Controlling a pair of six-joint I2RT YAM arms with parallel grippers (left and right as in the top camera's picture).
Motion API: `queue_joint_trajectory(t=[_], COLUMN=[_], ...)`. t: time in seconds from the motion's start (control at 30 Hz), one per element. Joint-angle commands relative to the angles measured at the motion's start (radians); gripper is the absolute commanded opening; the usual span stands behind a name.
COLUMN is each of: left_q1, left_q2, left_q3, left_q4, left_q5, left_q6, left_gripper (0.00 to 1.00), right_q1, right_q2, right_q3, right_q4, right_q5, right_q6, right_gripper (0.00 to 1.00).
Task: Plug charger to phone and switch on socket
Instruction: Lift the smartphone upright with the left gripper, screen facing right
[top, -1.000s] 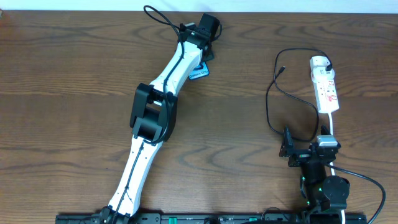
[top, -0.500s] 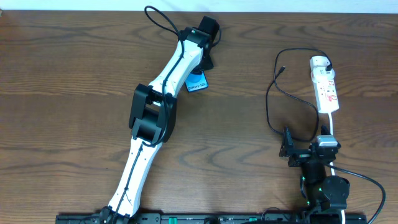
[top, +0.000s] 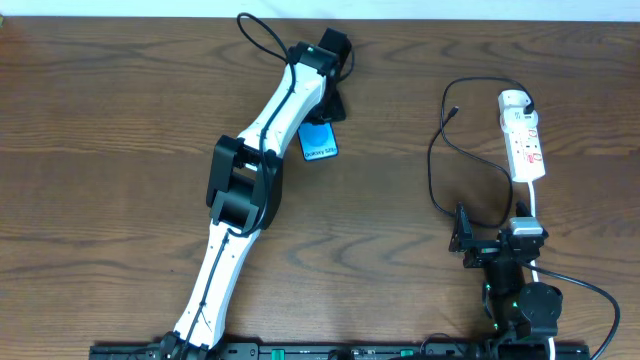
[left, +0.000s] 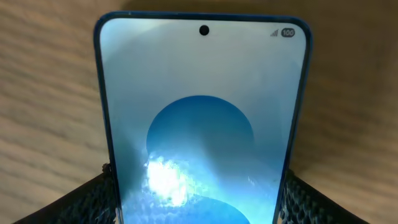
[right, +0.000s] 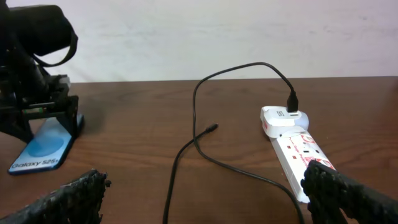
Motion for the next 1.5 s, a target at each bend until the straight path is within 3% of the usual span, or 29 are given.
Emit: queue_joint_trajectory(t=[0.0, 0.2, 0.43, 1.17, 1.47], left_q1=[0.0, -0.003, -0.003, 0.0, 0.0], left_q2=[-0.07, -0.074, -0.074, -0.074, -0.074], left_q3=[-0.01, -0.01, -0.01, -0.01, -0.01], left_q4=[-0.051, -0.152, -0.161, -0.224, -0.269], left_q5=[0.037, 0.077, 0.097, 0.459, 0.543], left_q6=[0.029, 0.03, 0.033, 0.108, 0.111], left_gripper=[0.76, 0.76, 0.76, 0.76, 0.76], right_q1=[-0.005, -0.005, -0.005, -0.005, -0.005], right_q2=[-0.005, -0.005, -0.005, -0.005, -0.005], right_q3=[-0.001, -0.001, -0.001, -0.001, -0.001], right_q4=[-0.005, -0.005, -0.005, -0.005, -0.005], right_q5=[0.011, 0.011, 0.011, 0.011, 0.011], right_q6=[-0.015, -0.015, -0.015, -0.015, -0.015], right_gripper=[0.99, 0.99, 0.99, 0.99, 0.99])
